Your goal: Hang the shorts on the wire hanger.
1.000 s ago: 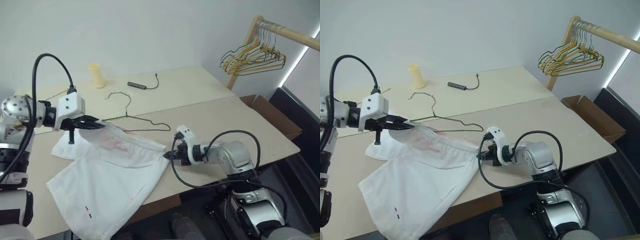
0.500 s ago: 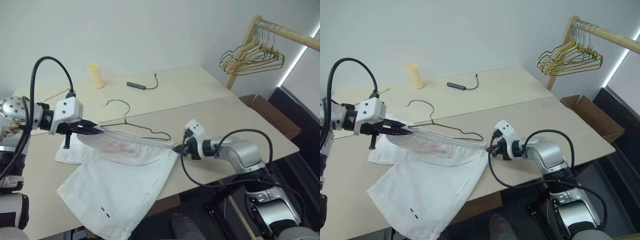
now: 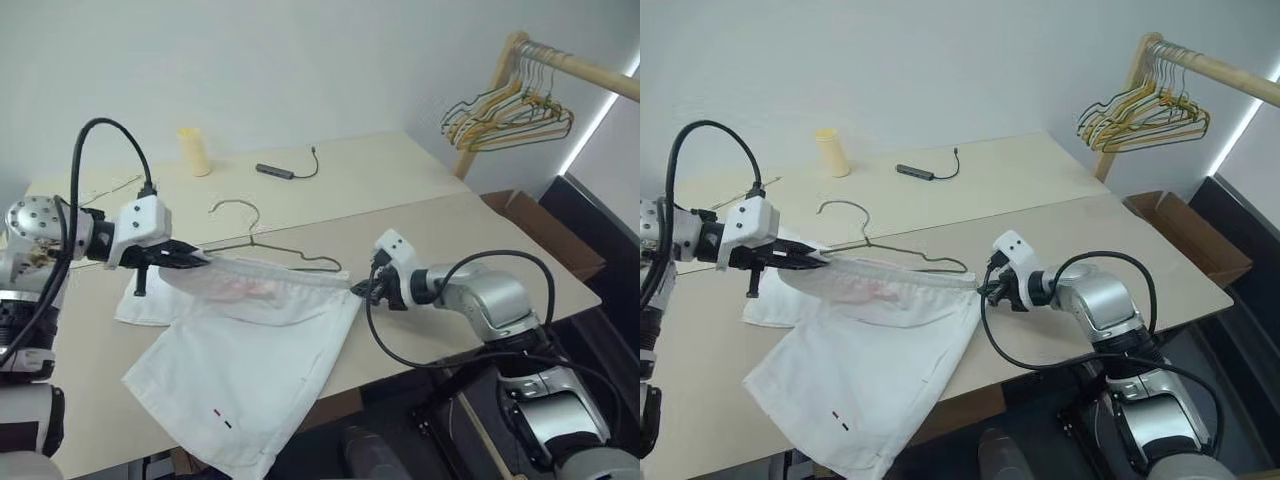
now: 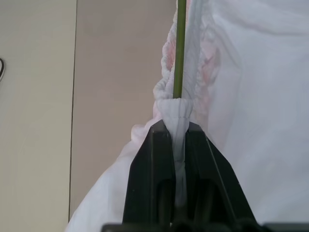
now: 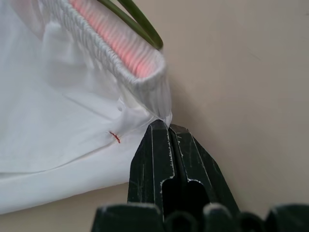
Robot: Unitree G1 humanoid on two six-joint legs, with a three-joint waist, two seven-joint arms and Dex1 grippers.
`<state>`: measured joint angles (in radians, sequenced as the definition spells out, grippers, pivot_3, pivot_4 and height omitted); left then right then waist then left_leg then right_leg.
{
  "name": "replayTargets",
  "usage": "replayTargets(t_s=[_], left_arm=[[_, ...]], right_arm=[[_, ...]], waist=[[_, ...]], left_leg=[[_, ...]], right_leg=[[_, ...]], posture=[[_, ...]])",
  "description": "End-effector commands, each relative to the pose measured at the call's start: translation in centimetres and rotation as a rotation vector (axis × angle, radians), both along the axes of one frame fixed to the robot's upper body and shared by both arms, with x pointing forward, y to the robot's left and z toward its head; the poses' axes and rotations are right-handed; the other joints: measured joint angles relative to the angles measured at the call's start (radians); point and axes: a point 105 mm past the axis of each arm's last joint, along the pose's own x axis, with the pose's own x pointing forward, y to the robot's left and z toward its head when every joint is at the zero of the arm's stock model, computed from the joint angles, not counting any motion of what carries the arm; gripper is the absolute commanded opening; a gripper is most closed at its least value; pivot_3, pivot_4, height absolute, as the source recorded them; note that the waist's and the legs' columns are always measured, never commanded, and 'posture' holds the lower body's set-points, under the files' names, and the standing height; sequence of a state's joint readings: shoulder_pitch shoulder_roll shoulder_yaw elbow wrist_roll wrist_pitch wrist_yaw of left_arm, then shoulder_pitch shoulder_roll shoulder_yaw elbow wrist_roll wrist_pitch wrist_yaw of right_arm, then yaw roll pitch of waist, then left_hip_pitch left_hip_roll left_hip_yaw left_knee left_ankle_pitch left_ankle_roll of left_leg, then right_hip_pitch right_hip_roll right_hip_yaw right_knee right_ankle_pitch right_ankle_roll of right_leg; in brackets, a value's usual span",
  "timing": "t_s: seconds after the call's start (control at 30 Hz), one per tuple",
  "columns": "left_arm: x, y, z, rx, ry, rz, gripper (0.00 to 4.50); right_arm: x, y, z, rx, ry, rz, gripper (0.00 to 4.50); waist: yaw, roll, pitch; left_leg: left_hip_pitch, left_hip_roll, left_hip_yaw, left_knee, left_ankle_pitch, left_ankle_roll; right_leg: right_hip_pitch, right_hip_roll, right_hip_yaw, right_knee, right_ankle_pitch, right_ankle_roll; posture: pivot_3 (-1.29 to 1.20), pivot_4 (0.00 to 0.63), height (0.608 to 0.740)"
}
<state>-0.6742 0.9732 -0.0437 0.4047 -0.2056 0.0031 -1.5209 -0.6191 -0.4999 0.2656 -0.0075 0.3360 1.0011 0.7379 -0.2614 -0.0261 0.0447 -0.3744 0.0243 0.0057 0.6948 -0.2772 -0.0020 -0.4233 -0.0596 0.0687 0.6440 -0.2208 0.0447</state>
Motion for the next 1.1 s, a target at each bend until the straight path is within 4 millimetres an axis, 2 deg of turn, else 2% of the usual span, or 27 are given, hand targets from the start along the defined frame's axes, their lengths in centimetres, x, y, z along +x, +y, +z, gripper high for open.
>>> replayTargets(t_s=[0.03,0.13,0.3,0.43,0.6,0.67,0.73,0.9,1.1], left_arm=[[-0.4,0.6,2.4,0.009,-0.058,-0.004,0.00],[-0.6,1.6,1.1,0.081,-0.025,0.018,0.00],[-0.7,2.3,0.1,0.138,0.008,0.037,0.00],[-0.3,2.5,-0.2,0.153,-0.001,0.058,0.00],[0.7,1.8,0.4,0.146,-0.081,0.083,0.00],[0.9,1.3,1.0,0.136,-0.115,0.078,0.00],[1.0,1.0,1.5,0.128,-0.139,0.069,0.00],[1.2,0.2,2.3,0.108,-0.174,0.043,0.00],[1.3,-0.1,2.9,0.096,-0.201,0.040,0.00]], right_arm=[[0.9,-0.5,0.9,-0.016,-0.053,-0.024,0.02],[1.1,-0.5,1.0,-0.015,-0.060,-0.030,0.02],[1.6,-0.8,1.3,-0.025,-0.088,-0.036,0.02],[1.8,-0.5,2.5,-0.019,-0.158,-0.007,0.02],[1.3,1.2,6.7,0.014,-0.373,0.105,0.02],[0.9,2.3,8.8,-0.009,-0.471,0.166,0.02],[0.5,3.3,10.1,-0.054,-0.565,0.228,0.02],[0.5,5.3,11.4,-0.131,-0.732,0.312,0.02],[0.7,6.4,11.5,-0.159,-0.787,0.358,0.02]], waist=[[-0.001,0.000,0.000],[-0.004,0.000,0.000],[-0.001,0.000,0.000],[0.000,0.000,0.000],[0.000,0.000,0.000],[0.000,0.000,0.000],[-0.002,0.000,0.000],[-0.002,0.000,0.000],[-0.001,0.000,0.000]], left_leg=[[0.000,0.000,0.000,0.000,0.000,0.000],[0.000,0.000,0.000,0.000,0.000,0.000],[0.001,0.000,0.000,0.000,0.000,0.000],[0.001,0.000,0.000,0.000,0.000,0.000],[0.001,0.000,0.000,0.000,0.000,0.000],[0.001,0.000,0.000,0.000,0.000,0.000],[0.000,0.000,0.000,0.000,0.000,0.000],[0.001,0.001,0.000,0.000,0.000,0.000],[0.000,0.000,0.000,0.000,0.000,0.000]], right_leg=[[0.000,0.000,0.000,0.000,0.000,0.000],[0.000,0.000,0.000,0.000,0.000,0.000],[0.001,0.000,0.000,0.001,0.000,0.000],[0.000,0.000,0.000,0.000,0.000,0.000],[0.000,0.000,0.000,0.000,0.000,0.000],[0.000,0.000,0.000,0.000,0.000,0.000],[0.000,0.000,0.000,0.001,0.000,0.000],[0.000,0.000,0.000,0.000,0.000,0.000],[0.000,0.000,0.000,0.001,0.000,0.000]], posture=[[-0.20,0.000,0.740],[-0.20,0.000,0.740],[-0.19,0.000,0.740],[-0.19,0.000,0.740],[-0.21,0.000,0.740],[-0.21,0.000,0.740],[-0.21,0.000,0.740],[-0.21,0.000,0.740],[-0.20,0.000,0.740]])
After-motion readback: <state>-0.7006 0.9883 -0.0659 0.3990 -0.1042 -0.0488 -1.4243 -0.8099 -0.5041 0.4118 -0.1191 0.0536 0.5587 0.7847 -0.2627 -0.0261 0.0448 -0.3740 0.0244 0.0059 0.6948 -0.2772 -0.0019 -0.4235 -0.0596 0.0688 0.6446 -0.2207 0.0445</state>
